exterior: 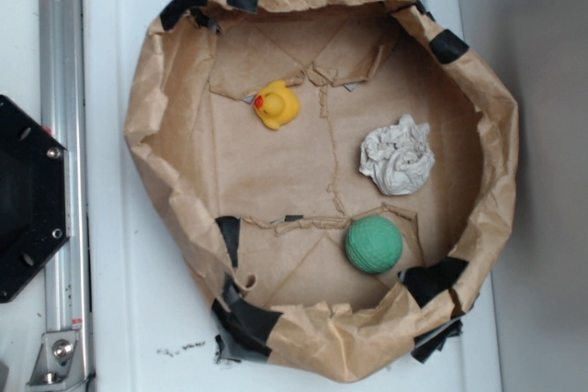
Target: Grab the white paper.
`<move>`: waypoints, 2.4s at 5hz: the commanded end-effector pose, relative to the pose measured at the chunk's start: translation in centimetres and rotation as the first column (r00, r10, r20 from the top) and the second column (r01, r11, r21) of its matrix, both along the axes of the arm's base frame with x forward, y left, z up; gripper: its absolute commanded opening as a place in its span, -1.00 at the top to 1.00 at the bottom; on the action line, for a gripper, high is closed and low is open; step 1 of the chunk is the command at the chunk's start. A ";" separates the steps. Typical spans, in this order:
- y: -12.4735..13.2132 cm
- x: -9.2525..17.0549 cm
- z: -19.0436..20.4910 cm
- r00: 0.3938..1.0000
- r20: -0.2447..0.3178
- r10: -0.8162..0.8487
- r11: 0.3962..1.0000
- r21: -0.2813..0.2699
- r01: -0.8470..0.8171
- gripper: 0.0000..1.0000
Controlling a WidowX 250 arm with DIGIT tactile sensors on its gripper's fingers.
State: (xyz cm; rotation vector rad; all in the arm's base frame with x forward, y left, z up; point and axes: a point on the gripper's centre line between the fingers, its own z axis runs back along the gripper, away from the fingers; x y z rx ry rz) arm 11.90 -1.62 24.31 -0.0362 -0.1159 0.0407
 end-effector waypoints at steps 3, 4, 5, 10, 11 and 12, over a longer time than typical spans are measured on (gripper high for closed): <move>2.8 7.5 -4.2 0.994 0.111 -0.013 0.998 0.068 0.005 -1.00; 4.1 11.0 -6.8 0.995 0.092 -0.035 0.994 0.105 0.025 -1.00; 4.5 14.2 -10.5 0.989 0.031 -0.142 0.986 0.091 0.139 -1.00; 0.1 23.4 -21.2 0.808 -0.084 -0.583 0.783 0.207 0.587 -1.00; -0.3 23.2 -21.8 0.842 -0.134 -0.522 0.826 0.167 0.539 1.00; 0.1 21.9 -19.7 0.859 -0.129 -0.496 0.845 0.157 0.511 1.00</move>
